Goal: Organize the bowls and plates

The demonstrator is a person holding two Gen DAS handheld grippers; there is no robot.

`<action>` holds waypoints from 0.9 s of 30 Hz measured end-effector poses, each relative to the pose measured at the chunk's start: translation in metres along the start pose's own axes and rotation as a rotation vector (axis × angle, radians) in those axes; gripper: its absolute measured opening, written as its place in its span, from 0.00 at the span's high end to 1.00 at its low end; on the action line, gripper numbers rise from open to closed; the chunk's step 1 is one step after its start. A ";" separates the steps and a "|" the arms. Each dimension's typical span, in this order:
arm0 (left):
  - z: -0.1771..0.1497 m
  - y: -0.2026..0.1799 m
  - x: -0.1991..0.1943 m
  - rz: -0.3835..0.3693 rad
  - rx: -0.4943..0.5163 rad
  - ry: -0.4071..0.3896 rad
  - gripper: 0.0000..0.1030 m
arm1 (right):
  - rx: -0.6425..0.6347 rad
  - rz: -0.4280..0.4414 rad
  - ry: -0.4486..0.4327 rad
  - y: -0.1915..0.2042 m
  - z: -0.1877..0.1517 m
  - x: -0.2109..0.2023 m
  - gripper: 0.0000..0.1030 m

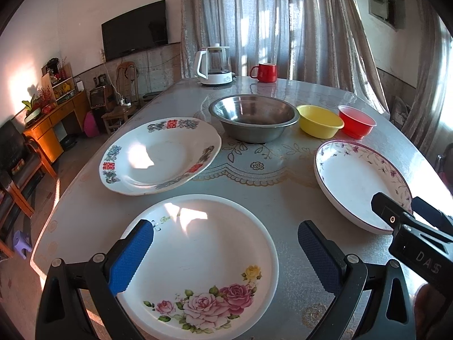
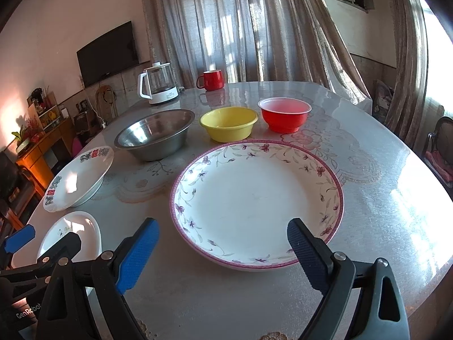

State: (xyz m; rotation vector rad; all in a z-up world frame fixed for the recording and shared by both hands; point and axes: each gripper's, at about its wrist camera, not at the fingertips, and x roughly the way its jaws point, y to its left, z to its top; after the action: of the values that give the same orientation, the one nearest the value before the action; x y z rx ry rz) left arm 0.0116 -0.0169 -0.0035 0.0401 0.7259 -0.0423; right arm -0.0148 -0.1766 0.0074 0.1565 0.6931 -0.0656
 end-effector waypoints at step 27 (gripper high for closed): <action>0.063 -0.077 0.091 -0.429 0.079 0.276 0.47 | 0.255 0.062 0.216 -0.157 0.039 0.087 0.78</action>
State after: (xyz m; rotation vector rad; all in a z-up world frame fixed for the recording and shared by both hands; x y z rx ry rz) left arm 0.1178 -0.0998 -0.0187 -0.0360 0.9984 -0.4830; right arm 0.0590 -0.3391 -0.0374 0.4344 0.8941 -0.0787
